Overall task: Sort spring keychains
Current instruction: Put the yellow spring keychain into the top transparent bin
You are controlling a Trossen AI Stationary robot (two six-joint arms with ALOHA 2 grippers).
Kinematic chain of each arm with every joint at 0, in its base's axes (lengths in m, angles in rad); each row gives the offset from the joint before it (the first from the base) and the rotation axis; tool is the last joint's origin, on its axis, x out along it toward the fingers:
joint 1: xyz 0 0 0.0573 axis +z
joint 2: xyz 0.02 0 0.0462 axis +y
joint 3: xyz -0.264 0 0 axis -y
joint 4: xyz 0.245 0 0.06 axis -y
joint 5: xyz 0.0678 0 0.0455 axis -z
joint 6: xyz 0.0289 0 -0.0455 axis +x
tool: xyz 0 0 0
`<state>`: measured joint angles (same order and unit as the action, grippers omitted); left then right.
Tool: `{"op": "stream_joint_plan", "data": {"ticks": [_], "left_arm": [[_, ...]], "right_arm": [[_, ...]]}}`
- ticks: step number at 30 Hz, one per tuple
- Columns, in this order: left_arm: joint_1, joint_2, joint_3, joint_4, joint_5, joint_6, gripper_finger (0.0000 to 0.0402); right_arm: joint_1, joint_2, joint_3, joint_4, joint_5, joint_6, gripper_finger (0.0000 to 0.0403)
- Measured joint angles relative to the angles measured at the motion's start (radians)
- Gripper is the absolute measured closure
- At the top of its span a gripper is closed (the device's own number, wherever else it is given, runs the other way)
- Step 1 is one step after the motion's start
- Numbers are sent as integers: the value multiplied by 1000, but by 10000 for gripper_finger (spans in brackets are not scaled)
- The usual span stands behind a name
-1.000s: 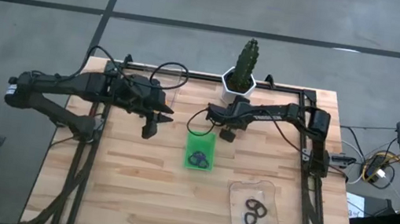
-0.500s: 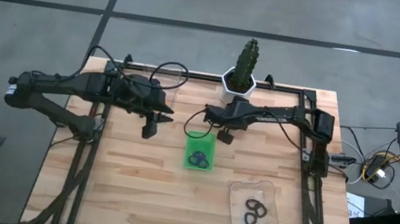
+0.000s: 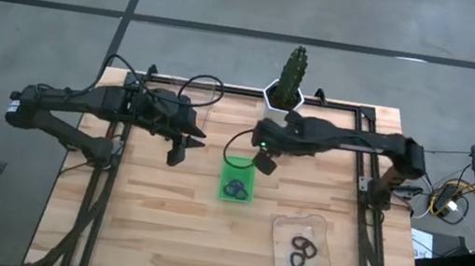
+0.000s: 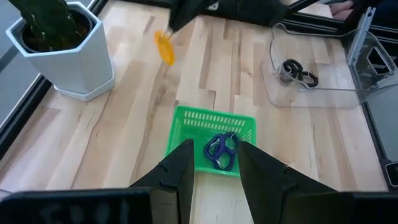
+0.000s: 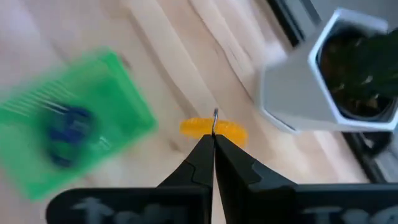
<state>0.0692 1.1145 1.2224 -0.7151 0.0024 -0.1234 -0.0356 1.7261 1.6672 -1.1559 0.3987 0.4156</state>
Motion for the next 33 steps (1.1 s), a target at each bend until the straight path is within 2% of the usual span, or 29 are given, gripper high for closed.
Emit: {"op": "stream_joint_plan", "data": {"ticks": [6,20,25,30,33], "left_arm": [[0,4,0,33,3,10,284],[1,8,-1,296,-4,-9,284],[0,8,-1,388,-36,5,284],[0,8,-1,441,-163,-46,284],[2,11,-1,472,-170,-31,284]], "right_arm": [[48,-38,157,-15,-7,146,395],[87,-36,458,-15,-53,350,395],[97,-29,520,-3,-59,395,395],[103,-29,522,59,-59,422,395],[102,-22,522,101,-42,429,395]]}}
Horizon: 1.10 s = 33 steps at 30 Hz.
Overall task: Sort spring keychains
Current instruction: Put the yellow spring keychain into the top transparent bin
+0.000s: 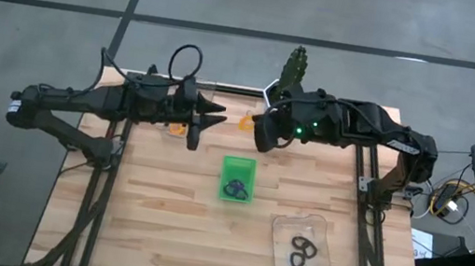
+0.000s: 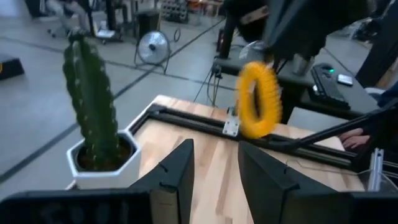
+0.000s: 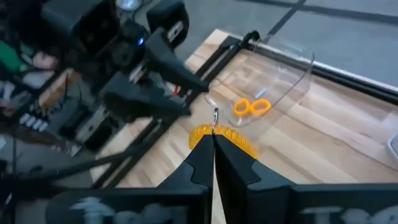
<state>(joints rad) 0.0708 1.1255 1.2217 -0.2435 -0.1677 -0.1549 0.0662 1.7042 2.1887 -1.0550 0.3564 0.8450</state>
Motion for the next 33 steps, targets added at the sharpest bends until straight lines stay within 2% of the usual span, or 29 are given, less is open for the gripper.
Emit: {"op": "stream_joint_plan", "data": {"ticks": [19,24,29,33], "left_arm": [[-5,16,0,131,53,24,284],[-5,38,0,166,25,30,284],[-5,43,0,153,-48,30,284],[-5,36,0,162,-52,46,284]], "right_arm": [[-22,15,-4,89,100,27,395],[-20,15,-7,126,93,30,395],[-18,15,-8,129,92,47,395],[-15,15,-8,133,88,56,395]]}}
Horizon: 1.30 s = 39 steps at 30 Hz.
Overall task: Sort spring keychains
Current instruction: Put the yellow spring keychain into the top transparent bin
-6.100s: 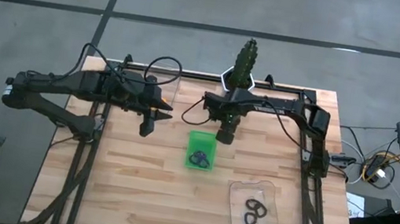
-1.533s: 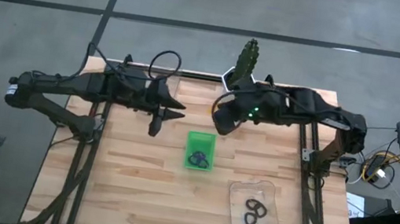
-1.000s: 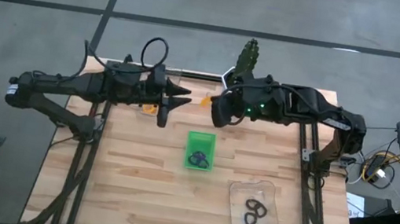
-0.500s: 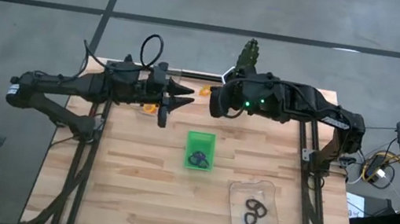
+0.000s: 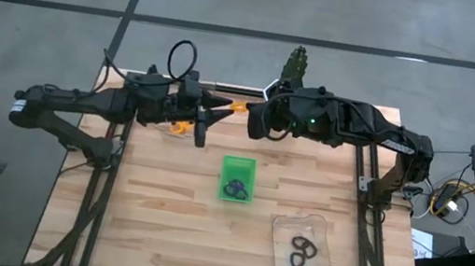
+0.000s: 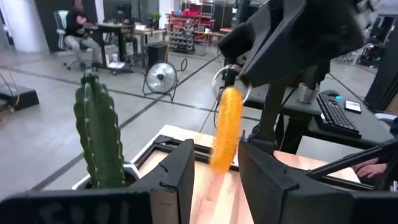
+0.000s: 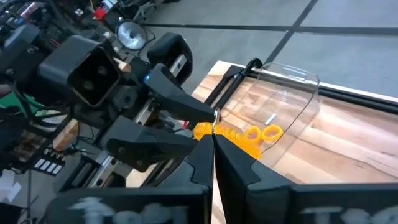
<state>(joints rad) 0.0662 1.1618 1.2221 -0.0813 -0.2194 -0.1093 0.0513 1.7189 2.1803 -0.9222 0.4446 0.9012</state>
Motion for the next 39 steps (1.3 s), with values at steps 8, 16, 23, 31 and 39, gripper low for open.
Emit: {"op": "stream_joint_plan", "data": {"ticks": [8,16,23,31,39], "left_arm": [[0,1,0,28,0,20,284],[2,6,0,29,46,55,305],[10,-2,0,-10,70,33,383],[62,-42,23,-204,-64,47,386],[154,-46,21,-543,-324,-132,387]], "right_arm": [[3,0,-5,46,-28,-13,395],[3,18,-6,40,-45,-20,395],[3,17,-6,48,-19,-91,393],[-6,17,-6,53,-18,-165,306],[-5,17,-23,50,-7,-299,198]]}}
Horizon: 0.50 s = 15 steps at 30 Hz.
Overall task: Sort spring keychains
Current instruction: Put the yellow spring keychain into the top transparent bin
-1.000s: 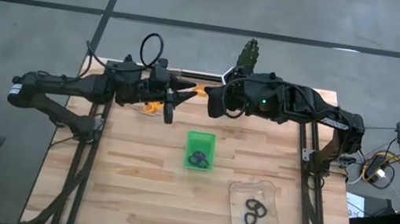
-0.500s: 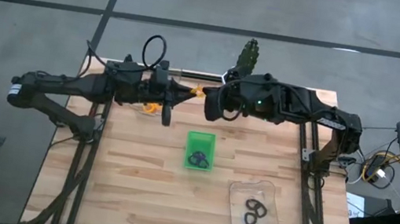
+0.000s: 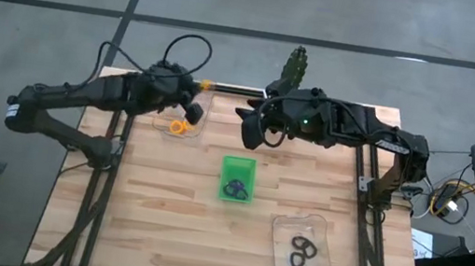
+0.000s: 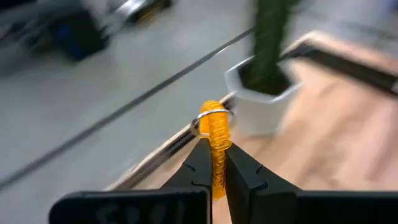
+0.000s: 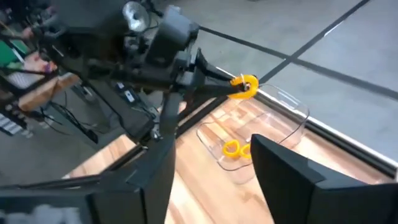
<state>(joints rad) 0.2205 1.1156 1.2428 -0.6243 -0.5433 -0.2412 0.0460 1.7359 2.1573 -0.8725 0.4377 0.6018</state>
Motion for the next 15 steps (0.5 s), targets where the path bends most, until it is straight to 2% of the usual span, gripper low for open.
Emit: {"op": "stream_joint_plan", "data": {"ticks": [5,10,15], "left_arm": [[86,7,-17,-147,-11,-100,388],[183,11,-87,-152,135,-161,382],[267,20,-196,-150,196,-271,382]], "right_arm": [[-1,0,-12,0,3,-34,180],[1,0,-36,-4,2,-39,179],[2,0,-37,-4,-27,-40,177]]}}
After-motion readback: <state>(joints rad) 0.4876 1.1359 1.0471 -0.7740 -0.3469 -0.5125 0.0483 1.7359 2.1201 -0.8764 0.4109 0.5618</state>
